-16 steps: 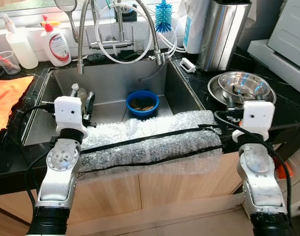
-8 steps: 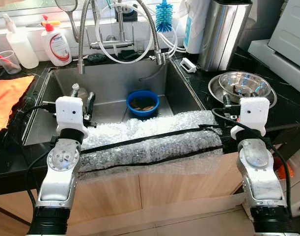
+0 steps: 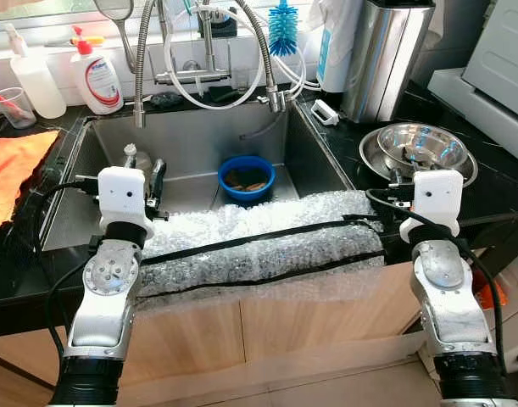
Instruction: Kitchen organization
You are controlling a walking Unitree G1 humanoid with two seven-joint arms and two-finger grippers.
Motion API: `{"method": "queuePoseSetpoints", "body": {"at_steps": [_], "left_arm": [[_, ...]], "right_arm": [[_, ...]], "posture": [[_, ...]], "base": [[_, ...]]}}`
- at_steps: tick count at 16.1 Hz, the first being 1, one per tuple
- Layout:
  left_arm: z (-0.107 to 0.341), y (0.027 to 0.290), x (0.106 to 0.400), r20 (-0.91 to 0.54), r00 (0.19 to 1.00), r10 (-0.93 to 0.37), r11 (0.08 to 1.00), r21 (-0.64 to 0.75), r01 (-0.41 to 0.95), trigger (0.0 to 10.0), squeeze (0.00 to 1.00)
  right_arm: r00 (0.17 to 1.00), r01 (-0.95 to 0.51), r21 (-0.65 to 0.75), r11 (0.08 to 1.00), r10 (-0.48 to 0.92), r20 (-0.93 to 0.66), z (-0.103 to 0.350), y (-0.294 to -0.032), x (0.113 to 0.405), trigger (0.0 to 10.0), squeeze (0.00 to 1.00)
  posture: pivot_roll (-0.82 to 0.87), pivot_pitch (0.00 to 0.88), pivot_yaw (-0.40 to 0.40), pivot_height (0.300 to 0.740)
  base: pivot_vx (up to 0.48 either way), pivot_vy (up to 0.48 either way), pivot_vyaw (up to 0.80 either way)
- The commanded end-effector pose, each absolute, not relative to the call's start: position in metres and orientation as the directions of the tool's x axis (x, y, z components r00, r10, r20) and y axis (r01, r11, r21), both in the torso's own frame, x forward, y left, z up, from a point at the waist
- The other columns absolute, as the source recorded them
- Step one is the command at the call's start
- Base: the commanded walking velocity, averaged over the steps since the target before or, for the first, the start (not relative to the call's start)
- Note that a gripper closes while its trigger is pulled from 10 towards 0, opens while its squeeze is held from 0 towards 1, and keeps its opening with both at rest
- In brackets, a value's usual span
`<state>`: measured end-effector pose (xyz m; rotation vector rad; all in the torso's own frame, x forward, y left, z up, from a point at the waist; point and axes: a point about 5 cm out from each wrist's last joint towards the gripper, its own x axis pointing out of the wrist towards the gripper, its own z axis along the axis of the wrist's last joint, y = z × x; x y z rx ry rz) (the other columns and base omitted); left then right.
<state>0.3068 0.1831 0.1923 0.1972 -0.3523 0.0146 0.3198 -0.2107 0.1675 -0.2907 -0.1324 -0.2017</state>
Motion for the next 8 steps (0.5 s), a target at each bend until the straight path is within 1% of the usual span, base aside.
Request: {"method": "queuePoseSetpoints", "body": {"at_steps": [1, 8], "left_arm": [[0.1896, 0.1835, 0.3069, 0.328, 0.945, -0.022, 0.98, 0.192, -0.044, 10.0, 0.0], [0.1909, 0.1828, 0.3072, 0.33, 0.943, -0.026, 0.98, 0.193, -0.041, 10.0, 0.0]], "right_arm": [[0.97, 0.22, -0.272, 0.937, -0.182, 0.159, 0.1705, -0.2113, 0.3234, 0.0, 0.0], [0.971, 0.219, -0.249, 0.943, -0.185, 0.152, 0.1696, -0.2097, 0.3247, 0.0, 0.0]], "posture": [[0.0, 0.0, 0.028, 0.74], [0.0, 0.0, 0.03, 0.74]], "base": [[0.0, 0.0, 0.0], [0.0, 0.0, 0.0]]}}
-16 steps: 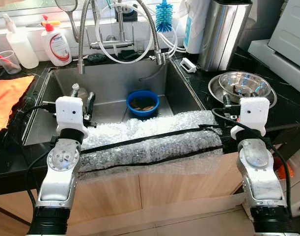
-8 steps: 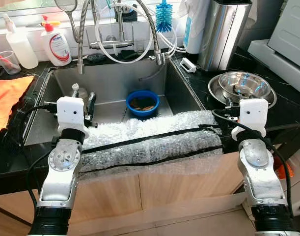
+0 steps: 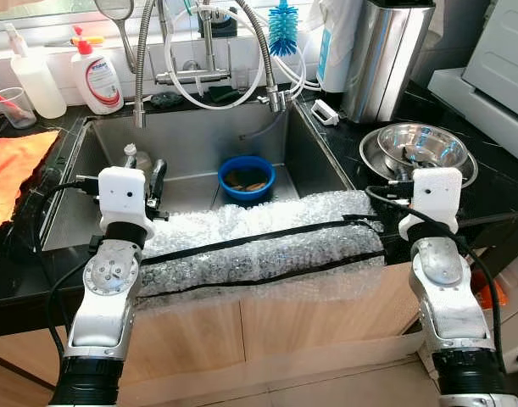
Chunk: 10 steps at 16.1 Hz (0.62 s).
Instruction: Kitchen organization
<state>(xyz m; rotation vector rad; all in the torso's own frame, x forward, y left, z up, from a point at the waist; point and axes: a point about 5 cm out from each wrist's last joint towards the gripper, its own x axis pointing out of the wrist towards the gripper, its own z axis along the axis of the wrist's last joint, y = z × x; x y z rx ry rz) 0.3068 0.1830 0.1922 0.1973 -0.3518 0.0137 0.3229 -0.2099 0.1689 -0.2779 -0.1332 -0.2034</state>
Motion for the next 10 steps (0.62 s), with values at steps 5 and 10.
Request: {"method": "queuePoseSetpoints", "body": {"at_steps": [5, 10], "left_arm": [[0.189, 0.1832, 0.3069, 0.326, 0.945, -0.026, 0.98, 0.193, -0.04, 10.0, 0.0], [0.1928, 0.1805, 0.3096, 0.339, 0.94, -0.037, 0.979, 0.2, -0.034, 10.0, 0.0]], "right_arm": [[0.97, 0.219, -0.245, 0.944, -0.185, 0.156, 0.1703, -0.2085, 0.3257, 0.0, 0.0], [0.966, 0.225, -0.238, 0.945, -0.185, 0.179, 0.1757, -0.207, 0.3278, 10.0, 0.0]], "posture": [[0.0, 0.0, 0.029, 0.74], [0.0, 0.0, 0.029, 0.74]], "base": [[0.0, 0.0, 0.0], [0.0, 0.0, 0.0]]}}
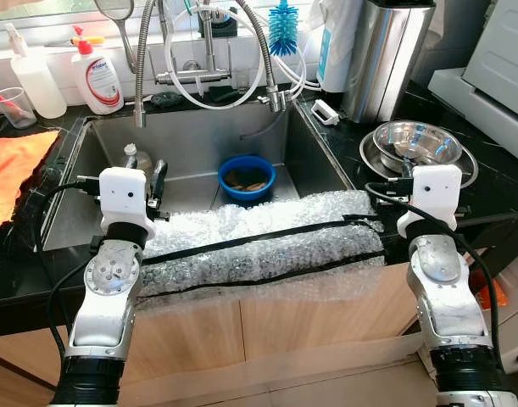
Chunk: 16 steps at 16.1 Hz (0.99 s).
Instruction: Kitchen organization
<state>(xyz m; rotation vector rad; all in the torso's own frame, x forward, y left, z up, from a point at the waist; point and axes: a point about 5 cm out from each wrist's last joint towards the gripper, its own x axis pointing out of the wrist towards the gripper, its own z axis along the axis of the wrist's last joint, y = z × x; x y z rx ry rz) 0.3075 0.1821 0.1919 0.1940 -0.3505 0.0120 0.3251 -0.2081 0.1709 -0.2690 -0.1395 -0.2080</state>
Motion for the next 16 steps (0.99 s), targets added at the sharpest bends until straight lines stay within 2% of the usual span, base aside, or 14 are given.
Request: {"method": "queuePoseSetpoints", "body": {"at_steps": [1, 6, 12, 14, 16], "left_arm": [[0.193, 0.18, 0.309, 0.34, 0.94, -0.036, 0.979, 0.199, -0.034, 10.0, 0.0], [0.194, 0.18, 0.31, 0.343, 0.939, -0.033, 0.979, 0.198, -0.038, 10.0, 0.0], [0.197, 0.182, 0.31, 0.359, 0.933, -0.019, 0.979, 0.196, -0.055, 10.0, 0.0], [0.201, 0.186, 0.31, 0.373, 0.928, -0.006, 0.98, 0.186, -0.069, 10.0, 0.0], [0.202, 0.196, 0.311, 0.374, 0.927, 0.032, 0.984, 0.15, -0.094, 10.0, 0.0]], "right_arm": [[0.964, 0.23, -0.235, 0.944, -0.188, 0.186, 0.177, -0.207, 0.328, 10.0, 0.0], [0.939, 0.266, -0.212, 0.94, -0.203, 0.277, 0.192, -0.207, 0.327, 10.0, 0.0], [0.901, 0.244, -0.193, 0.95, -0.149, 0.407, 0.212, -0.198, 0.324, 10.0, 0.0], [0.879, 0.161, -0.136, 0.977, -0.079, 0.471, 0.229, -0.185, 0.324, 10.0, 0.0], [0.858, -0.048, -0.01, 0.999, 0.046, 0.511, 0.244, -0.162, 0.321, 10.0, 0.0]], "posture": [[0.0, 0.0, 0.028, 0.74], [0.01, 0.0, 0.028, 0.74], [0.01, 0.0, 0.027, 0.74], [0.0, 0.0, 0.026, 0.74], [0.0, 0.0, 0.032, 0.74]], "base": [[0.0, 0.0, 0.0], [0.0, 0.0, 0.0], [0.0, 0.0, 0.0], [0.0, 0.0, 0.0], [0.0, 0.0, 0.0]]}}
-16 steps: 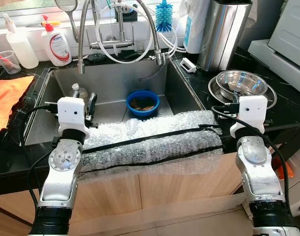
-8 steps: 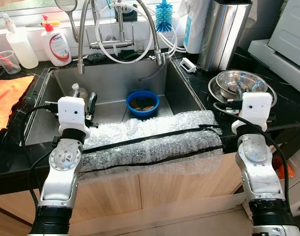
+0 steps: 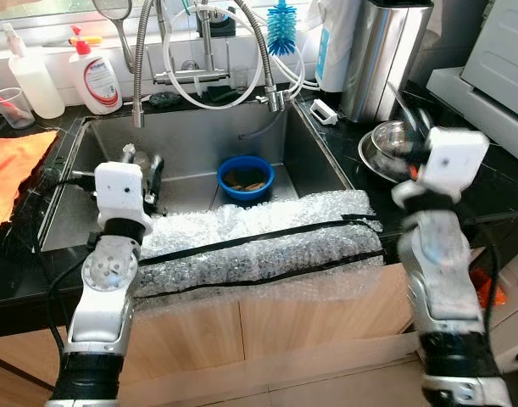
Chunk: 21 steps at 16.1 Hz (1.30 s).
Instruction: Kitchen organization
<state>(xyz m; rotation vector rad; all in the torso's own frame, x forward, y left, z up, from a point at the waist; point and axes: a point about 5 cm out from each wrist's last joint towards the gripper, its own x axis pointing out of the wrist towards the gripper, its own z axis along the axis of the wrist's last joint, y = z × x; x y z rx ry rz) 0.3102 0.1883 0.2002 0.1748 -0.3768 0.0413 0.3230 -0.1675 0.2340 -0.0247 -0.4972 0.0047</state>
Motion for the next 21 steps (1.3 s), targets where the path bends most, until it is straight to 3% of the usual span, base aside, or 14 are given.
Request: {"method": "queuePoseSetpoints", "body": {"at_steps": [1, 4, 6, 7, 8, 9, 11, 16, 18, 21], "left_arm": [[0.203, 0.199, 0.312, 0.374, 0.926, 0.046, 0.987, 0.124, -0.099, 10.0, 0.0], [0.216, 0.205, 0.313, 0.41, 0.91, 0.067, 0.996, 0.024, -0.084, 10.0, 0.0], [0.22, 0.208, 0.316, 0.394, 0.916, 0.076, 0.991, -0.127, -0.027, 10.0, 0.0], [0.221, 0.207, 0.317, 0.392, 0.918, 0.067, 0.987, -0.16, -0.003, 10.0, 0.0], [0.221, 0.204, 0.318, 0.386, 0.922, 0.043, 0.966, -0.252, 0.06, 10.0, 0.0], [0.212, 0.198, 0.319, 0.35, 0.937, 0.003, 0.914, -0.381, 0.139, 10.0, 0.0], [0.204, 0.184, 0.318, 0.332, 0.94, -0.079, 0.849, -0.472, 0.238, 10.0, 0.0], [0.205, 0.167, 0.314, 0.355, 0.919, -0.17, 0.702, -0.611, 0.366, 10.0, 0.0], [0.199, 0.158, 0.309, 0.353, 0.902, -0.248, 0.644, -0.635, 0.426, 10.0, 0.0], [0.198, 0.152, 0.304, 0.368, 0.889, -0.272, 0.587, -0.669, 0.456, 10.0, 0.0]], "right_arm": [[0.857, -0.103, 0.047, 0.994, 0.064, 0.512, 0.246, -0.158, 0.32, 10.0, 0.0], [0.829, -0.39, 0.319, 0.864, 0.178, 0.53, 0.248, -0.148, 0.313, 10.0, 0.0], [0.822, -0.492, 0.481, 0.726, 0.206, 0.531, 0.243, -0.151, 0.307, 10.0, 0.0], [0.811, -0.517, 0.493, 0.7, 0.218, 0.542, 0.242, -0.152, 0.305, 10.0, 0.0], [0.788, -0.573, 0.522, 0.632, 0.25, 0.563, 0.239, -0.152, 0.299, 10.0, 0.0], [0.726, -0.679, 0.552, 0.484, 0.336, 0.6, 0.232, -0.148, 0.284, 10.0, 0.0], [0.708, -0.706, 0.603, 0.37, 0.396, 0.585, 0.215, -0.146, 0.273, 10.0, 0.0], [0.704, -0.687, 0.683, 0.248, 0.46, 0.541, 0.183, -0.14, 0.257, 10.0, 0.0], [0.654, -0.712, 0.684, 0.161, 0.508, 0.561, 0.179, -0.136, 0.246, 10.0, 0.0], [0.663, -0.696, 0.699, 0.167, 0.525, 0.534, 0.169, -0.137, 0.242, 10.0, 0.0]], "posture": [[0.01, 0.0, 0.031, 0.74], [0.01, 0.0, 0.029, 0.74], [0.0, 0.0, 0.027, 0.74], [0.0, 0.0, 0.027, 0.74], [0.0, 0.0, 0.025, 0.74], [0.0, 0.0, 0.027, 0.74], [0.0, 0.0, 0.029, 0.74], [0.0, 0.0, 0.03, 0.74], [0.0, 0.0, 0.031, 0.74], [0.0, 0.0, 0.03, 0.74]], "base": [[0.0, 0.0, 0.0], [0.0, 0.0, 0.0], [0.0, 0.0, 0.0], [0.0, 0.0, 0.0], [0.0, 0.0, 0.0], [0.0, 0.0, 0.0], [0.0, 0.0, 0.0], [0.0, 0.0, 0.0], [0.0, 0.0, 0.0], [0.0, 0.0, 0.0]]}}
